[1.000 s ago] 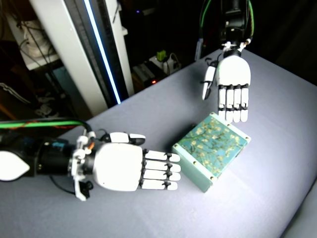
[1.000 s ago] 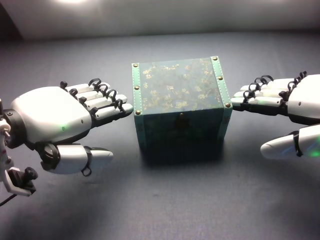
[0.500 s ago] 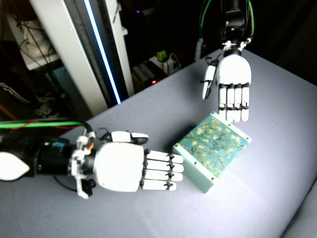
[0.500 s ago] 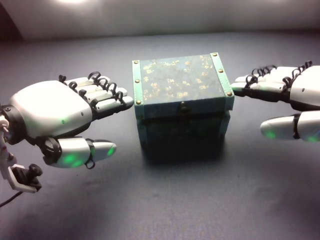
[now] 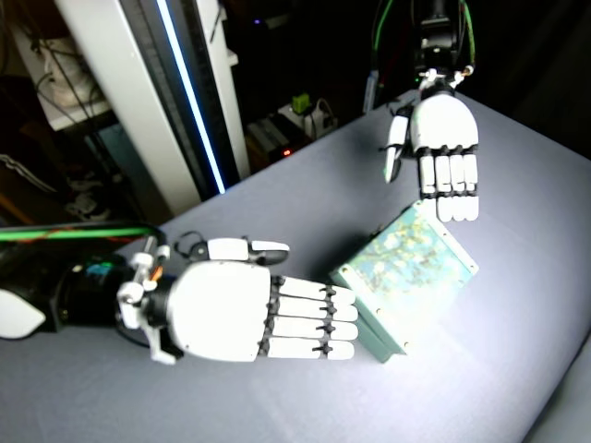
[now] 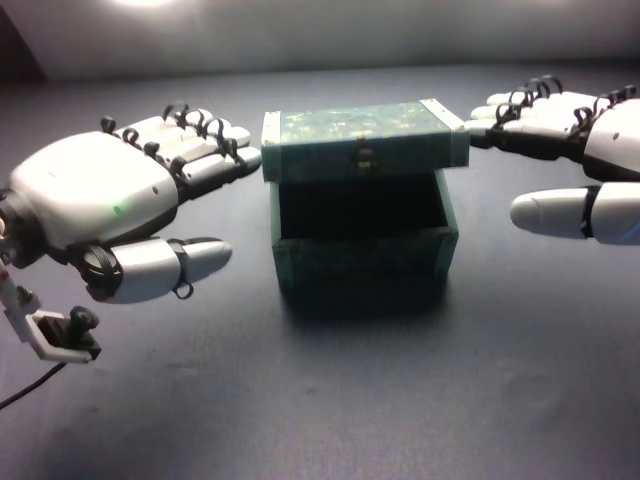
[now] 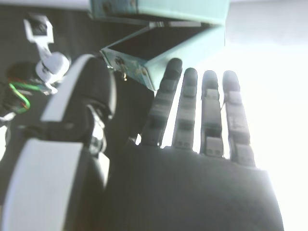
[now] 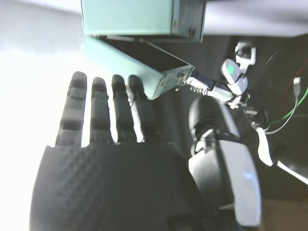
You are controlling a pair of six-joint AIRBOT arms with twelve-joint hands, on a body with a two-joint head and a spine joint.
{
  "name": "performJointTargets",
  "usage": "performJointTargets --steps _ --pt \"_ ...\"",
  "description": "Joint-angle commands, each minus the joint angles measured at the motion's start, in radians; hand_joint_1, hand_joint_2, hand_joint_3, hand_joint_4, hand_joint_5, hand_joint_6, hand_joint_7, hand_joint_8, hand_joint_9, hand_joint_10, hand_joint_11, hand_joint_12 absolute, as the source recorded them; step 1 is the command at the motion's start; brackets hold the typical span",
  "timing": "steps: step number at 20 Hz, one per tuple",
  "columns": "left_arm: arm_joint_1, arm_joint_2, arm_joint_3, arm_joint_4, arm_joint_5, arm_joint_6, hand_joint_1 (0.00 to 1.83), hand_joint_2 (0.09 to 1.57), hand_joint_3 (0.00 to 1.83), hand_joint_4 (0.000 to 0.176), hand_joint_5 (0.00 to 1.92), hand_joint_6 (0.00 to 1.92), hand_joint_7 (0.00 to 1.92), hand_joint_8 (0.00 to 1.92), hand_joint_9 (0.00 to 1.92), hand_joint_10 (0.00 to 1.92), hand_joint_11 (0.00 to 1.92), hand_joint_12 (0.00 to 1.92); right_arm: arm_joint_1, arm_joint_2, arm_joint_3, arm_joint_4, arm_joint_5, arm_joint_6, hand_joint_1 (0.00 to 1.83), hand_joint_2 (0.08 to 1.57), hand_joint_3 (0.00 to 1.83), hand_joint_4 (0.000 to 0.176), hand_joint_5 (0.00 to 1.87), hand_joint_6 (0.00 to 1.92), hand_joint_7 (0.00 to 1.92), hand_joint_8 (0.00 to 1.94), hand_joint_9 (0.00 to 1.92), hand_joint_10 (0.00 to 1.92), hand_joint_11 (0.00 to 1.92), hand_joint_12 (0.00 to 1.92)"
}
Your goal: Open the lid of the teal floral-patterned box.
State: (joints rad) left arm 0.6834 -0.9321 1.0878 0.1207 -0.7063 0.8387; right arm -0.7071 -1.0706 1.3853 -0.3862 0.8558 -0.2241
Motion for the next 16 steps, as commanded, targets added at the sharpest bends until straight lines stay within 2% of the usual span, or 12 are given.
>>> performJointTargets --steps 1,3,4,6,7,8,9,10,12,14,16 --pt "-0.015 -0.011 -0.006 0.003 -0.190 0.006 0.09 1.50 0.00 0.000 0.00 0.00 0.00 0.00 0.00 0.00 0.00 0.00 0.016 -0.017 -0.002 0.025 0.192 0.011 0.00 1.41 0.01 0.000 0.15 0.00 0.11 0.00 0.05 0.00 0.05 0.07" --pt "-0.019 -0.019 -0.005 -0.038 -0.212 0.043 0.02 1.48 0.00 0.000 0.00 0.00 0.00 0.00 0.00 0.00 0.00 0.00 0.016 -0.028 0.020 0.053 0.201 0.011 0.00 1.40 0.00 0.000 0.15 0.00 0.10 0.00 0.04 0.00 0.03 0.06" --pt "-0.023 -0.023 -0.004 -0.051 -0.219 0.056 0.00 1.45 0.00 0.011 0.00 0.00 0.00 0.00 0.00 0.00 0.01 0.00 0.016 -0.035 0.027 0.063 0.206 0.010 0.00 1.37 0.00 0.000 0.14 0.00 0.08 0.00 0.03 0.00 0.01 0.06" --pt "-0.044 -0.051 0.012 -0.084 -0.230 0.085 0.00 1.38 0.00 0.000 0.02 0.00 0.03 0.00 0.03 0.00 0.00 0.00 0.017 -0.055 0.045 0.092 0.211 0.004 0.00 1.34 0.00 0.000 0.12 0.00 0.08 0.01 0.02 0.00 0.00 0.04" --pt "-0.054 -0.066 0.023 -0.093 -0.232 0.089 0.00 1.31 0.00 0.000 0.06 0.00 0.07 0.00 0.06 0.00 0.01 0.00 0.024 -0.064 0.054 0.101 0.211 -0.002 0.00 1.35 0.00 0.025 0.11 0.00 0.08 0.00 0.02 0.00 0.00 0.04" --pt "-0.063 -0.080 0.034 -0.106 -0.235 0.095 0.00 1.29 0.00 0.003 0.06 0.00 0.06 0.00 0.05 0.00 0.00 0.00 0.033 -0.074 0.065 0.114 0.210 -0.009 0.00 1.36 0.00 0.008 0.14 0.01 0.09 0.01 0.03 0.01 0.02 0.05" --pt "-0.068 -0.090 0.043 -0.122 -0.242 0.103 0.00 1.35 0.01 0.000 0.07 0.00 0.05 0.00 0.03 0.00 0.00 0.00 0.043 -0.087 0.080 0.127 0.209 -0.011 0.00 1.36 0.00 0.000 0.16 0.02 0.10 0.01 0.04 0.01 0.02 0.05" --pt "-0.073 -0.096 0.047 -0.138 -0.248 0.117 0.00 1.31 0.00 0.006 0.04 0.00 0.02 0.00 0.01 0.00 0.00 0.00 0.054 -0.099 0.093 0.136 0.206 -0.011 0.00 1.35 0.00 0.000 0.15 0.01 0.09 0.00 0.03 0.00 0.00 0.03" --pt "-0.086 -0.104 0.058 -0.172 -0.250 0.145 0.00 1.20 0.00 0.000 0.05 0.00 0.03 0.00 0.03 0.00 0.02 0.01 0.073 -0.116 0.114 0.151 0.200 -0.011 0.00 1.36 0.00 0.000 0.15 0.01 0.08 0.00 0.03 0.00 0.01 0.03" --pt "-0.094 -0.114 0.079 -0.201 -0.247 0.150 0.00 1.43 0.01 0.000 0.01 0.00 0.01 0.00 0.01 0.00 0.00 0.00 0.084 -0.127 0.133 0.162 0.185 -0.012 0.00 1.39 0.01 0.000 0.17 0.01 0.11 0.01 0.06 0.01 0.04 0.04" --pt "-0.103 -0.120 0.095 -0.212 -0.235 0.150 0.00 1.48 0.02 0.000 0.01 0.00 0.00 0.00 0.00 0.00 0.00 0.00 0.094 -0.138 0.151 0.163 0.160 -0.013 0.00 1.40 0.01 0.000 0.17 0.01 0.11 0.01 0.07 0.01 0.05 0.05"
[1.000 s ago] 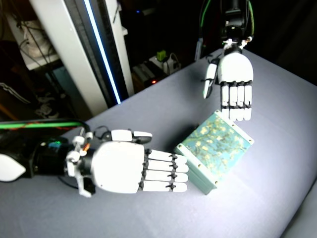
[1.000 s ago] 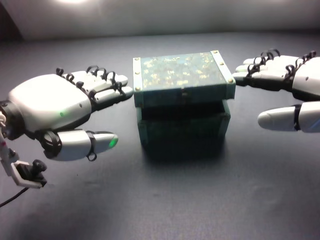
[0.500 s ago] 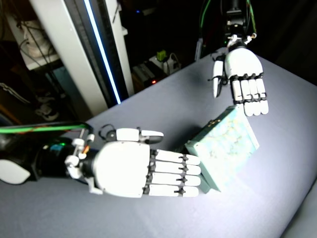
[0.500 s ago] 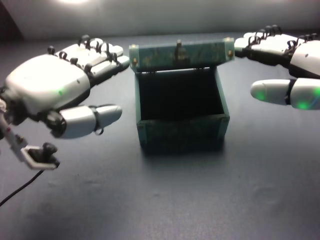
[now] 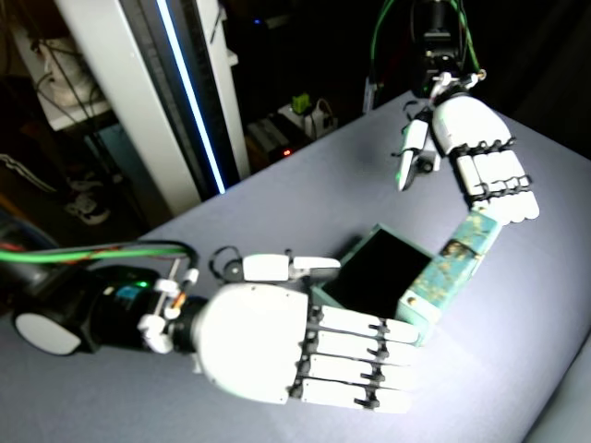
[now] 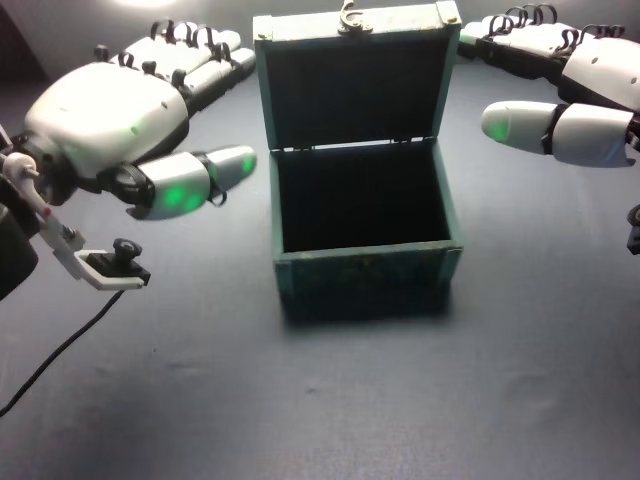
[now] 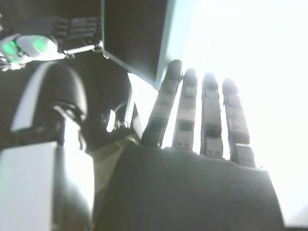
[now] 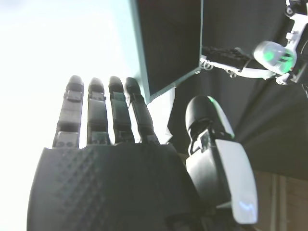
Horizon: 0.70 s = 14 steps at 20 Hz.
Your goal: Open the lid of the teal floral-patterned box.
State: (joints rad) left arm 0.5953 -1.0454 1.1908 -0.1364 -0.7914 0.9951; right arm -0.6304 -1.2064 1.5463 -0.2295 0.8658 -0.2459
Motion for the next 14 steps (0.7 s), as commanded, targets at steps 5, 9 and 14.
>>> performJointTargets --steps 5,9,14 --pt "-0.051 -0.025 0.031 0.021 -0.111 0.019 0.05 1.48 0.00 0.000 0.07 0.01 0.07 0.01 0.03 0.00 0.01 0.00 0.031 -0.019 0.028 0.005 0.100 0.009 0.00 1.44 0.02 0.000 0.15 0.00 0.10 0.00 0.05 0.00 0.02 0.04" --pt "-0.043 -0.017 0.035 -0.008 -0.106 0.040 0.07 1.45 0.00 0.000 0.06 0.00 0.05 0.00 0.03 0.00 0.05 0.03 0.031 -0.019 0.031 0.005 0.094 0.009 0.00 1.42 0.01 0.000 0.18 0.01 0.11 0.01 0.05 0.00 0.01 0.04" --pt "-0.042 -0.006 0.036 -0.027 -0.104 0.062 0.06 1.45 0.00 0.000 0.05 0.00 0.02 0.00 0.01 0.00 0.00 0.01 0.031 -0.008 0.043 0.006 0.070 0.008 0.00 1.40 0.00 0.000 0.18 0.01 0.10 0.00 0.05 0.00 0.02 0.04"
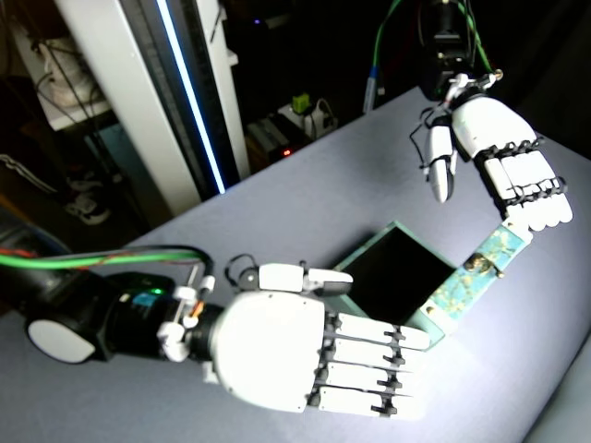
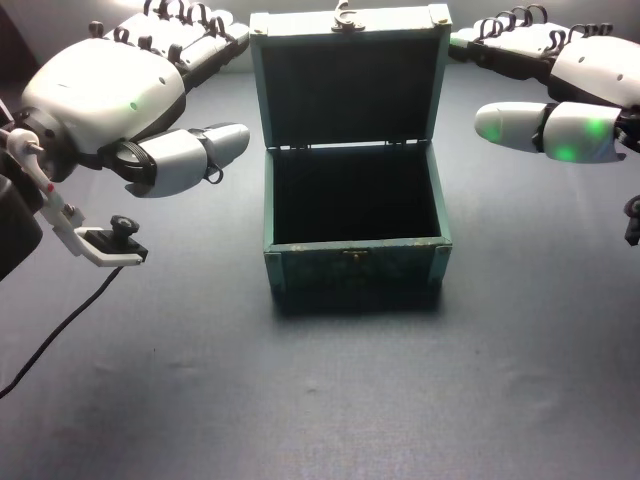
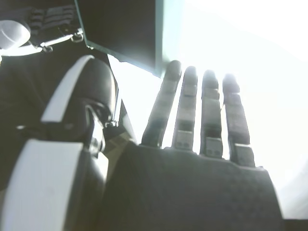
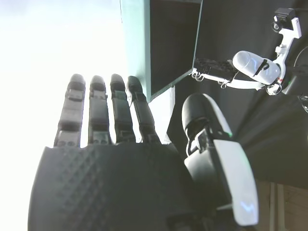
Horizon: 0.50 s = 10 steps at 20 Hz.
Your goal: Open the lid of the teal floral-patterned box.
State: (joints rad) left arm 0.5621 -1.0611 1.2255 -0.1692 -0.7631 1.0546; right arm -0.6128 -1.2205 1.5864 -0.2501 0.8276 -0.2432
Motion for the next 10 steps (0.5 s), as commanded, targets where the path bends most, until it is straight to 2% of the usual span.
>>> performJointTargets --steps 1,4,7,10 --pt "-0.009 0.011 0.002 0.004 -0.133 0.005 0.05 1.45 0.00 0.000 0.06 0.00 0.02 0.00 0.01 0.00 0.00 0.01 0.014 0.009 0.005 0.028 0.104 0.005 0.00 1.42 0.01 0.000 0.17 0.00 0.10 0.00 0.05 0.00 0.02 0.04" --pt "-0.008 0.021 0.001 -0.004 -0.135 0.006 0.14 1.45 0.00 0.000 0.08 0.00 0.04 0.00 0.02 0.00 0.00 0.00 0.014 0.015 0.004 0.051 0.096 -0.017 0.00 1.44 0.01 0.000 0.18 0.00 0.11 0.01 0.06 0.00 0.02 0.04" --pt "0.000 0.034 -0.006 -0.014 -0.151 0.006 0.13 1.45 0.00 0.000 0.09 0.00 0.05 0.00 0.03 0.00 0.00 0.00 0.014 0.041 -0.007 0.083 0.095 -0.046 0.00 1.46 0.02 0.000 0.17 0.00 0.11 0.00 0.07 0.01 0.05 0.06" --pt "0.033 0.074 -0.042 -0.026 -0.219 0.006 0.12 1.44 0.00 0.000 0.08 0.00 0.05 0.00 0.03 0.00 0.02 0.01 0.014 0.066 -0.055 0.129 0.119 -0.099 0.00 1.45 0.01 0.000 0.16 0.00 0.11 0.00 0.04 0.00 0.01 0.04"
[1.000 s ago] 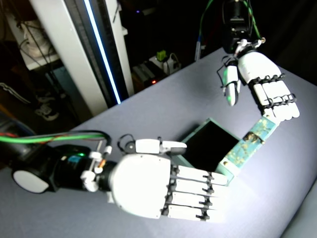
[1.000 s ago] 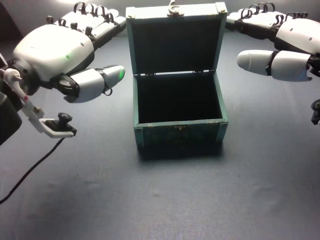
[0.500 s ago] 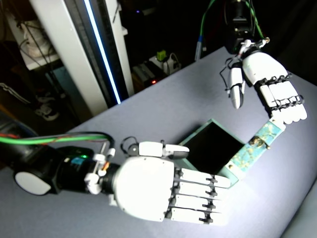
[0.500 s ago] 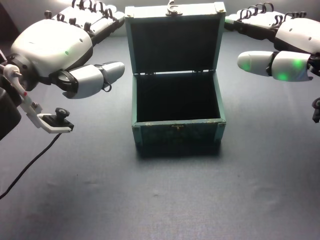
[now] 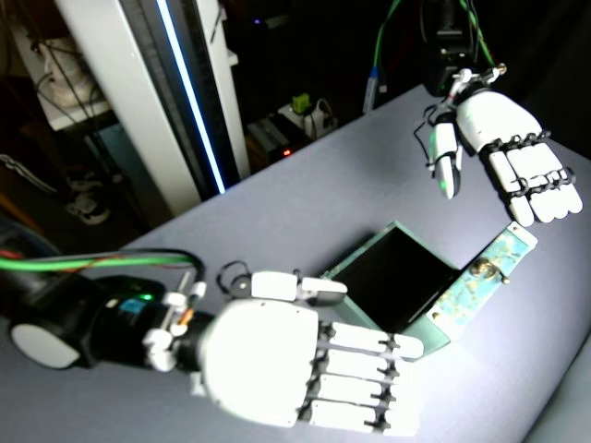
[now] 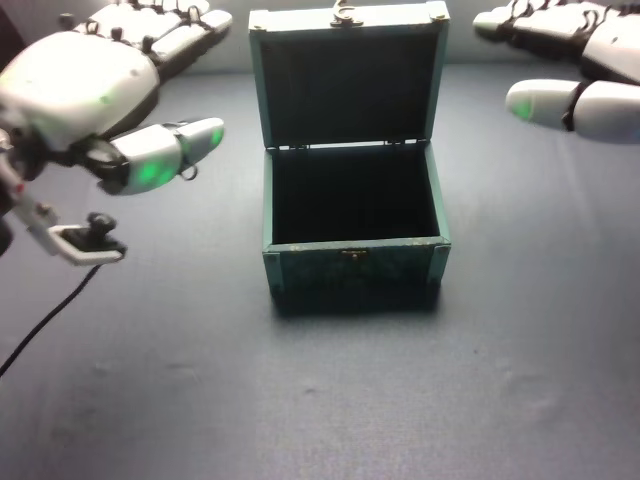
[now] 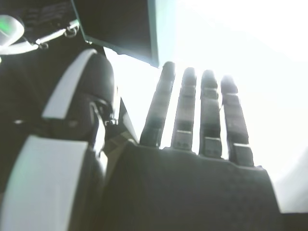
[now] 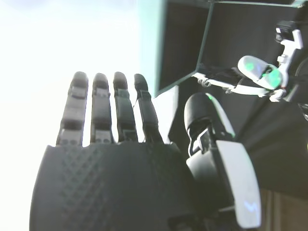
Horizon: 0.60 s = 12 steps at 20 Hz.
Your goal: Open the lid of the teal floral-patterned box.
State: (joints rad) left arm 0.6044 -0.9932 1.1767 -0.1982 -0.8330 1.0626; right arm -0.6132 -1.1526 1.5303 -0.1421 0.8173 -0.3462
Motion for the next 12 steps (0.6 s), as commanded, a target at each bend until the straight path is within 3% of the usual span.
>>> performJointTargets --steps 1,5,7,10,12 --pt "0.014 0.031 -0.021 -0.003 -0.199 -0.002 0.14 1.45 0.00 0.000 0.08 0.00 0.06 0.00 0.03 0.00 0.00 0.00 0.008 0.017 -0.025 0.032 0.163 -0.006 0.00 1.47 0.01 0.000 0.17 0.00 0.12 0.00 0.04 0.00 0.00 0.01" --pt "0.104 0.106 -0.112 -0.021 -0.398 -0.026 0.10 1.44 0.00 0.000 0.09 0.01 0.08 0.01 0.06 0.01 0.03 0.02 -0.063 0.083 -0.130 0.096 0.366 -0.007 0.00 1.40 0.00 0.000 0.19 0.01 0.14 0.01 0.05 0.01 0.02 0.01" --pt "0.125 0.112 -0.122 0.004 -0.497 -0.089 0.14 1.43 0.00 0.000 0.09 0.00 0.11 0.01 0.09 0.01 0.07 0.03 -0.097 0.111 -0.178 0.110 0.490 -0.007 0.00 1.41 0.00 0.006 0.18 0.00 0.13 0.01 0.06 0.01 0.03 0.02" --pt "0.172 0.132 -0.144 0.023 -0.631 -0.169 0.19 1.44 0.00 0.000 0.15 0.01 0.15 0.01 0.12 0.01 0.10 0.06 -0.136 0.145 -0.240 0.108 0.641 -0.007 0.04 1.49 0.01 0.000 0.22 0.01 0.17 0.01 0.10 0.01 0.08 0.05" --pt "0.218 0.138 -0.149 0.024 -0.722 -0.235 0.24 1.39 0.00 0.000 0.08 0.00 0.07 0.00 0.02 0.00 0.01 0.01 -0.150 0.154 -0.269 0.092 0.723 -0.007 0.34 1.50 0.00 0.000 0.26 0.01 0.23 0.01 0.18 0.02 0.14 0.08"
